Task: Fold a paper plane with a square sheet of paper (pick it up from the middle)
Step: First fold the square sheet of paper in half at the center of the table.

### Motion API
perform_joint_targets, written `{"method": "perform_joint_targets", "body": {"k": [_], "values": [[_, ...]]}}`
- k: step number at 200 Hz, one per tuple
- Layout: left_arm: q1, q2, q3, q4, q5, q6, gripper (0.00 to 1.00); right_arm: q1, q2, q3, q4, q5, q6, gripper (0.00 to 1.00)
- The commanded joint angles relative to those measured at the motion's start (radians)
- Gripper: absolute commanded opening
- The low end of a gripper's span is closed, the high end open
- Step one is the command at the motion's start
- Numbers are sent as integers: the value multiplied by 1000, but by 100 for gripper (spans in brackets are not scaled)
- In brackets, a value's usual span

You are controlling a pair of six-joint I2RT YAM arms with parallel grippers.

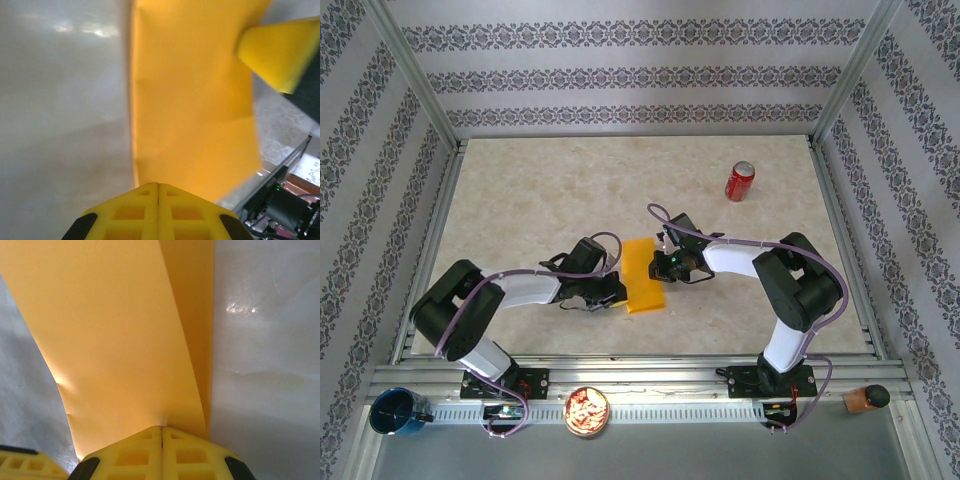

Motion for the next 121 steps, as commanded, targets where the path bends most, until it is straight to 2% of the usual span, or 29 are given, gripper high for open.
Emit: {"method": "perform_joint_targets", "body": {"k": [1, 65, 121], "values": [[-15, -51, 23, 4, -5, -20, 6, -14, 27, -46, -130, 80, 10, 0], [-54, 75, 17, 172, 7, -124, 5, -12, 25, -39, -134, 79, 17, 0], [-63, 117, -140, 311, 2, -171, 3, -13, 25, -44, -142, 85, 10, 0]]}}
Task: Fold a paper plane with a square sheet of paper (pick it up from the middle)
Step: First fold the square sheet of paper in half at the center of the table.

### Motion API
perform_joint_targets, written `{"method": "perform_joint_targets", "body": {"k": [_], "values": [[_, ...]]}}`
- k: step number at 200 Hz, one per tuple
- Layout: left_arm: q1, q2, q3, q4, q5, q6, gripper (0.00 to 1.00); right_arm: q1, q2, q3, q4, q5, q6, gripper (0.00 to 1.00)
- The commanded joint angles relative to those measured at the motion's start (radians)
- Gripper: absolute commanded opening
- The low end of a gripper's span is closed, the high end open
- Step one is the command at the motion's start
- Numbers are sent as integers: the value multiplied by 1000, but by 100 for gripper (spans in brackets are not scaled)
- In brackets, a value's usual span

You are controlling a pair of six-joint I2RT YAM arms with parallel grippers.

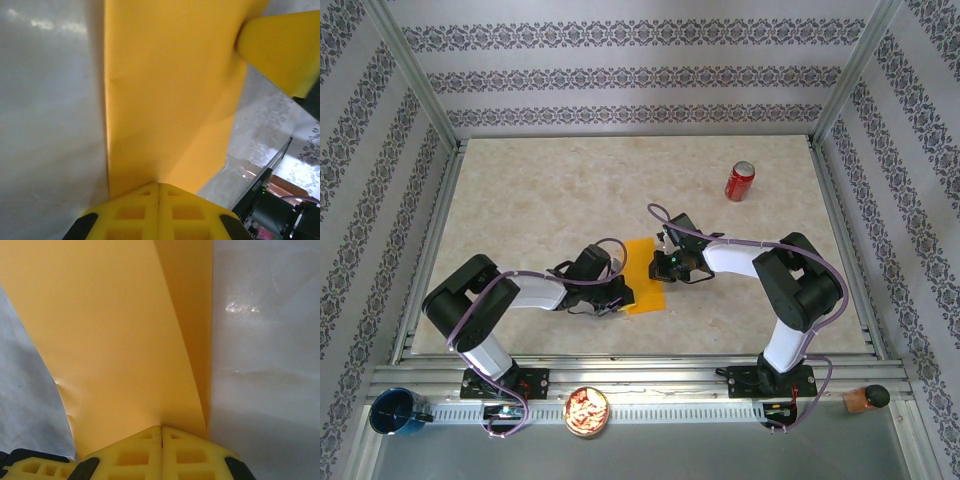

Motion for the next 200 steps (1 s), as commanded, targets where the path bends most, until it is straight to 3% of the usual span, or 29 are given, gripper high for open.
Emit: {"method": "perform_joint_targets", "body": {"k": [1, 25, 84, 136, 153, 200], "values": [[-17, 23, -76, 63, -6, -44, 3, -13, 26, -44, -140, 84, 7, 0], [-27, -13, -126, 40, -6, -21, 3, -14, 26, -48, -134, 84, 10, 0], [-82, -139, -52, -313, -107, 128, 4, -13, 30, -52, -131, 84, 11, 0], [-99, -250, 27, -398, -192, 183, 6, -12, 23, -52, -134, 81, 8, 0], [-62, -280, 56, -392, -229, 202, 11, -12, 21, -55, -132, 81, 7, 0], [108, -103, 220, -274, -57, 243, 10, -9, 25, -59, -124, 72, 13, 0]]}}
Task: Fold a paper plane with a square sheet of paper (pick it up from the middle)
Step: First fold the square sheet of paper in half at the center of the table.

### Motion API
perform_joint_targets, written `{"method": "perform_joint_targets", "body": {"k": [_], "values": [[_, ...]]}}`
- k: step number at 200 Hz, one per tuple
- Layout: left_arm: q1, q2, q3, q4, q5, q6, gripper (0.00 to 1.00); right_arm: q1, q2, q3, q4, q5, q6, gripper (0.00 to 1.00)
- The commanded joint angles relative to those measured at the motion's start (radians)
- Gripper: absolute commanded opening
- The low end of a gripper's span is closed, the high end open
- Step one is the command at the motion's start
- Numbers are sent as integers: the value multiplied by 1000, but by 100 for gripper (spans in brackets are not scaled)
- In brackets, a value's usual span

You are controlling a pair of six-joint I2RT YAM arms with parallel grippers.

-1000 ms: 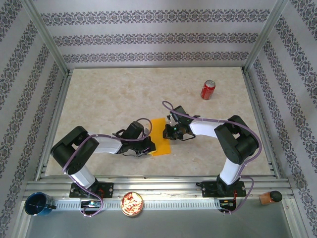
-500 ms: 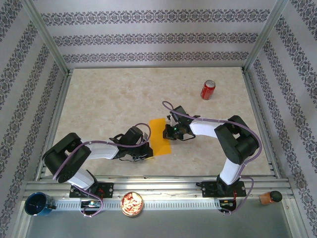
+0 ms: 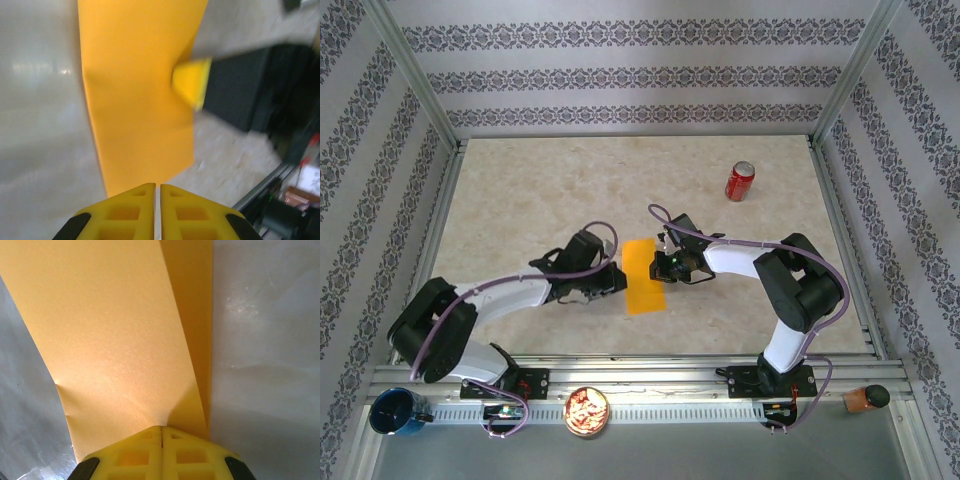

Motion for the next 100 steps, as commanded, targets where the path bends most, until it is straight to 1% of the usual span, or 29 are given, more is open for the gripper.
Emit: {"method": "perform_joint_targets", "body": {"k": [1, 30, 64, 80, 100], "values": [[58, 103, 96, 43, 73, 60, 10, -9, 32, -50, -124, 72, 13, 0], [100, 242, 202, 1, 81, 115, 10, -7, 37, -43, -127, 64, 7, 0], [121, 309, 219, 27, 102, 140, 10, -9, 34, -47, -130, 66, 8, 0], [128, 334, 206, 46, 86, 173, 10, -9, 35, -45, -138, 66, 5, 0], [148, 391, 188, 71, 103, 175, 9, -7, 30, -51, -137, 67, 7, 0]]}}
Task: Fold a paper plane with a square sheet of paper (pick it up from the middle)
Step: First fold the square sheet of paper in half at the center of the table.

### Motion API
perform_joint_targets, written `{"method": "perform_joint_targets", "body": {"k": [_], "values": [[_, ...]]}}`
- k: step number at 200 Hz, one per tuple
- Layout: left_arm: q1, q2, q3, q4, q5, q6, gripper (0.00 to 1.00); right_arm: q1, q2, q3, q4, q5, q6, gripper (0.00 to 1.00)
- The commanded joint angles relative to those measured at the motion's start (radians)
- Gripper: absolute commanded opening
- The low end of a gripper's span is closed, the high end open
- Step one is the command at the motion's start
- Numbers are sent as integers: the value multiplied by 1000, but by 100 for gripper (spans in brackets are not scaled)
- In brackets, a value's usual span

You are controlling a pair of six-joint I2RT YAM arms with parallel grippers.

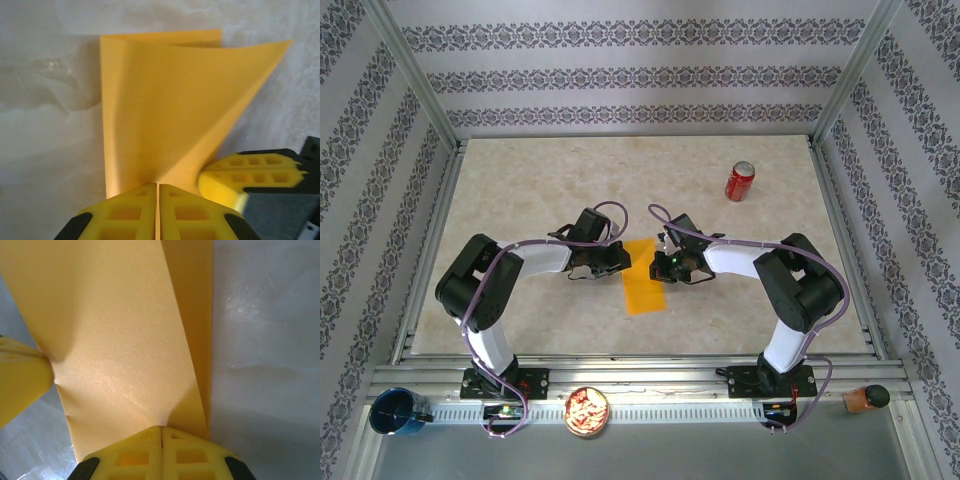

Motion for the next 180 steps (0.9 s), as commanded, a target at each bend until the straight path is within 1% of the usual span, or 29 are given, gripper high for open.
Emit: {"method": "perform_joint_targets", "body": {"k": [1, 18, 42, 57, 73, 106, 134, 157, 180], "values": [[30, 55, -16, 44, 26, 50, 9, -8, 29, -51, -139, 67, 7, 0], [43, 72, -49, 63, 34, 31, 8, -9, 22, -59, -141, 72, 5, 0], [54, 50, -71, 57, 31, 30, 8, -10, 18, -68, -141, 74, 2, 0], [59, 42, -42, 14, 34, 56, 9, -10, 17, -69, -142, 72, 2, 0], [65, 39, 2, -11, 79, 73, 9, -10, 11, -71, -143, 75, 2, 0], [75, 30, 71, -25, 118, 67, 10, -10, 6, -71, -145, 77, 1, 0], [91, 77, 107, -53, 138, 93, 10, -11, 3, -69, -145, 75, -5, 0], [98, 123, 113, -31, 172, 88, 10, -10, 5, -71, -151, 75, -5, 0], [103, 149, 97, -19, 147, 82, 10, -10, 9, -75, -147, 75, -4, 0]]}}
